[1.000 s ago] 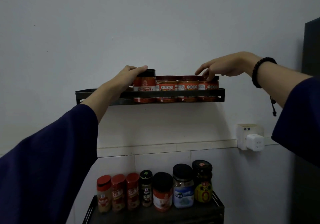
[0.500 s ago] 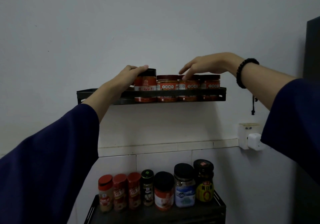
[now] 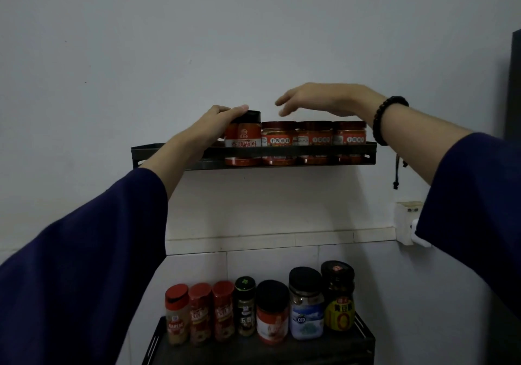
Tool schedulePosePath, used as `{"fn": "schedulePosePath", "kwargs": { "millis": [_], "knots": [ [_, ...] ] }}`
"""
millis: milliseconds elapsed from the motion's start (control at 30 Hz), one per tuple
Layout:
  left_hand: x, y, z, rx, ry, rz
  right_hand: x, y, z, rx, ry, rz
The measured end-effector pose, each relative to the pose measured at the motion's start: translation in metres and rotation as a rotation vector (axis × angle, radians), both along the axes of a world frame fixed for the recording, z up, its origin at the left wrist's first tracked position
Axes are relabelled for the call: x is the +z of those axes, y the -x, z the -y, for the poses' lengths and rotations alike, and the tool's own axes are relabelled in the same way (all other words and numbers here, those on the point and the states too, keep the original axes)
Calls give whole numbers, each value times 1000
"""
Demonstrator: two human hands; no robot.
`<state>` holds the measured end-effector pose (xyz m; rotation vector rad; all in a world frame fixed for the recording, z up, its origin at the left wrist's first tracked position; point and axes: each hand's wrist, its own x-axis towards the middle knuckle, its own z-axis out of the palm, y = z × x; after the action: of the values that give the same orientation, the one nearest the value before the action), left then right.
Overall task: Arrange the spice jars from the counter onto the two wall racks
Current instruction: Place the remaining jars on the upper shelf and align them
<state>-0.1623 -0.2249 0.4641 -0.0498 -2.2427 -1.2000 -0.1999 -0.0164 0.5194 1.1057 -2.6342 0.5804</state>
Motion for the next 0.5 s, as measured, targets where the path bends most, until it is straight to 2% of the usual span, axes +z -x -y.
{"fn": "schedulePosePath", "kwargs": {
  "millis": [167,500],
  "knots": [
    [0,-2,-1,-6,3,3,-6,-5,17,-65,-146,-70],
    [0,-3,-1,12,-2,9,-4,-1,16,-20,-127,18]
  ]
}}
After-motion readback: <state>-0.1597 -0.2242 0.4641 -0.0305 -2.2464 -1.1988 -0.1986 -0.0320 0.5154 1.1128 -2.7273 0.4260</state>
